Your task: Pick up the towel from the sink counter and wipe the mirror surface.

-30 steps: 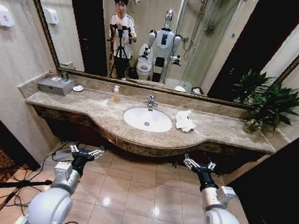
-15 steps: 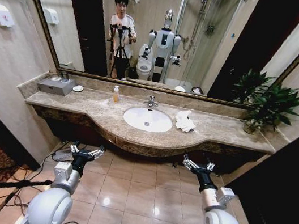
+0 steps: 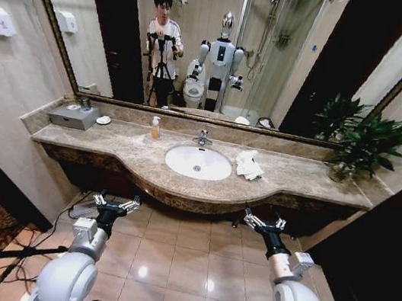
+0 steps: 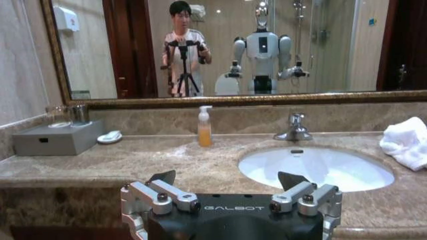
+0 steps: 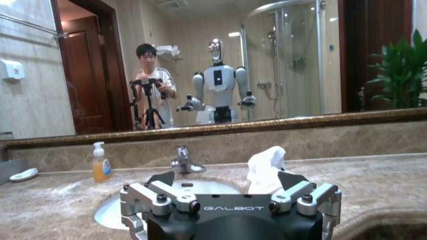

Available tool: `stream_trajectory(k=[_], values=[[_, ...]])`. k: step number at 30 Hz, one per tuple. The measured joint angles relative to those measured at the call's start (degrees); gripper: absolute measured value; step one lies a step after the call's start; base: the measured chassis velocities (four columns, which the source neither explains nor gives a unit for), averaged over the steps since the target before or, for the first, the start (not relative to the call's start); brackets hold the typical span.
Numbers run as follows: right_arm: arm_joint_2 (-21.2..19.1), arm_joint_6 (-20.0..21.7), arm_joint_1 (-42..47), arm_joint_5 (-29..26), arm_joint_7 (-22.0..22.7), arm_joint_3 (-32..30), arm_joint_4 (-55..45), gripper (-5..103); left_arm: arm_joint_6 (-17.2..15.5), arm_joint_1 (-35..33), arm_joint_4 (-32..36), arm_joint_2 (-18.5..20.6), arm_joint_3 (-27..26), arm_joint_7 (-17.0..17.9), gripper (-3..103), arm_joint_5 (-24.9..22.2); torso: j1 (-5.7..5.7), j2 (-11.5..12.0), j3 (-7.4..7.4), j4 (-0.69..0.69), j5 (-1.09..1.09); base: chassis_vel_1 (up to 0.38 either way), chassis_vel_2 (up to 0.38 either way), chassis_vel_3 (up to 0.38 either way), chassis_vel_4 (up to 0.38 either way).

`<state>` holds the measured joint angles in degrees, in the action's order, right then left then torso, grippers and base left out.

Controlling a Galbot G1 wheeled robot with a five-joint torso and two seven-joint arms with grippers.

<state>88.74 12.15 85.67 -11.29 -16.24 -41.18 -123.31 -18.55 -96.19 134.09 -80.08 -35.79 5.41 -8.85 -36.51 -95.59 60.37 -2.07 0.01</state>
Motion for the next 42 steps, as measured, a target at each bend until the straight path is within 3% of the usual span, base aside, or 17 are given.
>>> stream_trajectory(k=[16,28,34,37,42], values=[[-0.21,0.83,-2.12,0.52,0.01,0.42,2.27,100,0.00,0.00,0.00,0.00,0.00,0.00,100,0.00,-0.01,0.00,0.00,0.01,-0.01,-0.133,0.135,0.132,-0.130],[-2.05,3.06,-7.14,2.32,2.47,1.37,6.17,100,0.00,0.00,0.00,0.00,0.00,0.00,100,0.00,-0.01,0.00,0.00,0.00,-0.01,-0.154,0.152,0.155,-0.147],[-4.62,5.12,-10.98,2.37,9.54,4.18,9.43,100,0.00,0.01,0.00,0.00,0.00,0.00,100,0.00,-0.03,0.01,0.01,0.01,-0.01,-0.132,0.132,0.132,-0.126],[-7.33,8.15,-14.80,0.07,14.53,6.48,13.21,100,0.00,0.02,0.00,0.00,0.00,0.00,100,0.00,-0.05,0.02,0.02,0.01,0.00,-0.060,0.061,0.043,-0.023],[-9.75,9.92,-19.15,-1.37,16.34,7.68,18.21,100,0.00,0.01,0.00,0.00,0.00,0.00,100,0.00,-0.02,0.01,0.01,0.03,-0.01,-0.011,0.004,-0.001,-0.001]])
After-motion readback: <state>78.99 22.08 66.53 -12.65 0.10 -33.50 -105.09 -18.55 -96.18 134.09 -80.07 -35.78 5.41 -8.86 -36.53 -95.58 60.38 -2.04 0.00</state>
